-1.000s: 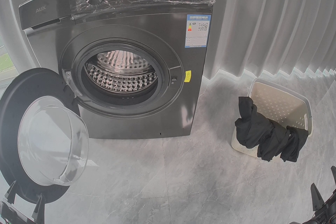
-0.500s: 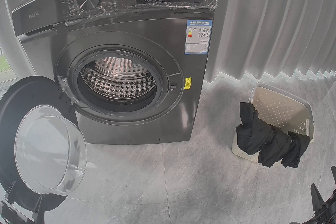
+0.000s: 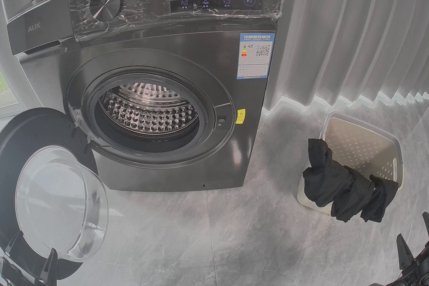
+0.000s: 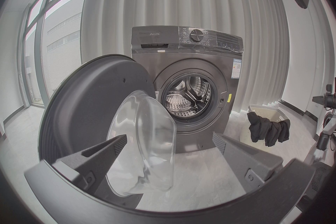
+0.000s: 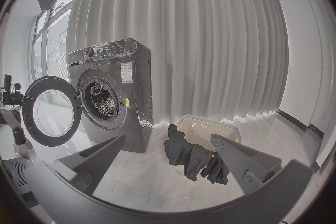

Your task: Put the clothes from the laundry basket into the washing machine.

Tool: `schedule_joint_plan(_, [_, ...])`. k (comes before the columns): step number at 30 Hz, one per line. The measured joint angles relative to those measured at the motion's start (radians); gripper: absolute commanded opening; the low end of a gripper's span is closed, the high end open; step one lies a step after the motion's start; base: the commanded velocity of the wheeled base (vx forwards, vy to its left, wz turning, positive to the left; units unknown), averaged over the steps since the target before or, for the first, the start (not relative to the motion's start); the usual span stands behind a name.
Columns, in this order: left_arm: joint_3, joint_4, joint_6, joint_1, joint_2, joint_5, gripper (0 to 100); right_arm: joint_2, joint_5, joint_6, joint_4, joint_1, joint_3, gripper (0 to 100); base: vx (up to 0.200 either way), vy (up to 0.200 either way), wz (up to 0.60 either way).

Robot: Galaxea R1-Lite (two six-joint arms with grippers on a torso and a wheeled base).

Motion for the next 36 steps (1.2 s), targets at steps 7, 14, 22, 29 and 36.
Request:
schedule_joint_plan(7, [0.000, 0.000, 0.002, 0.000, 0.000, 0.000, 100, 0.000, 0.000, 0.000, 0.000, 0.001, 0.000, 100, 0.000, 0.000, 0.00])
schedule_joint_plan(14, [0.000, 0.000, -0.003, 0.000, 0.000, 0.001, 100, 0.000, 0.000, 0.000, 0.000, 0.001, 0.000, 100, 0.057, 0.000, 0.00])
schedule_joint_plan(22, [0.000, 0.000, -0.005, 0.000, 0.000, -0.003, 100, 0.001, 0.000, 0.000, 0.000, 0.001, 0.000, 100, 0.025, 0.000, 0.00])
schedule_joint_plan(29, [0.000, -0.001, -0.008, 0.000, 0.000, -0.004, 100, 0.001, 0.000, 0.000, 0.000, 0.001, 0.000, 100, 0.057, 0.000, 0.00])
schedule_joint_plan(36, [0.000, -0.001, -0.009, 0.000, 0.000, -0.004, 100, 0.001, 0.000, 0.000, 0.000, 0.001, 0.000, 100, 0.200, 0.000, 0.00])
